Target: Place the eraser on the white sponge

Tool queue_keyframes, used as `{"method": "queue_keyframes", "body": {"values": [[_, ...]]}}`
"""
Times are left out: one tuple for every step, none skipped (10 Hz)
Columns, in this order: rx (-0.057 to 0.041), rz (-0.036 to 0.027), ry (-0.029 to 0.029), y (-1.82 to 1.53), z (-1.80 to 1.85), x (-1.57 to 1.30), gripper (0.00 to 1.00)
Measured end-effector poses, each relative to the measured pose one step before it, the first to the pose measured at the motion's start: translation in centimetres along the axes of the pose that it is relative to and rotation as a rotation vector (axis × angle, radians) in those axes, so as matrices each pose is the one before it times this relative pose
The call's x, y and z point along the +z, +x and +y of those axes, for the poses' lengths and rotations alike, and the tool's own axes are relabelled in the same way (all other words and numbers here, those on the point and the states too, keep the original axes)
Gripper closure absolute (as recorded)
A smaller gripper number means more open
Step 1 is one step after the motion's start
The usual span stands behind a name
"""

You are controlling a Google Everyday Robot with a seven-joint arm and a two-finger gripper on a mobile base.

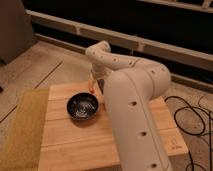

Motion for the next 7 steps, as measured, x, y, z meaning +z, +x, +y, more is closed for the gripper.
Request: {"method": "queue_keyframes", "body": {"values": [[0.01394,0.00712,-0.00252,1.543,-0.041,0.155,0.35],[0.01861,0.01075,0.00368,1.563,-0.485,0.093,0.35],[0.01995,0.01452,0.00967,1.279,-0.885,0.173,0.35],[0.01535,0.01011,0.01077,0.601,-0.965,0.066,0.35],[0.01987,0.01307,0.01655,0.34,-1.463,0.089,0.35],[0.02114,0.01394,0.02312,-0.285,-2.237,0.055,0.35],[0.00584,0.00321,0.00961,-0.808,-1.549,0.065,0.35]]}}
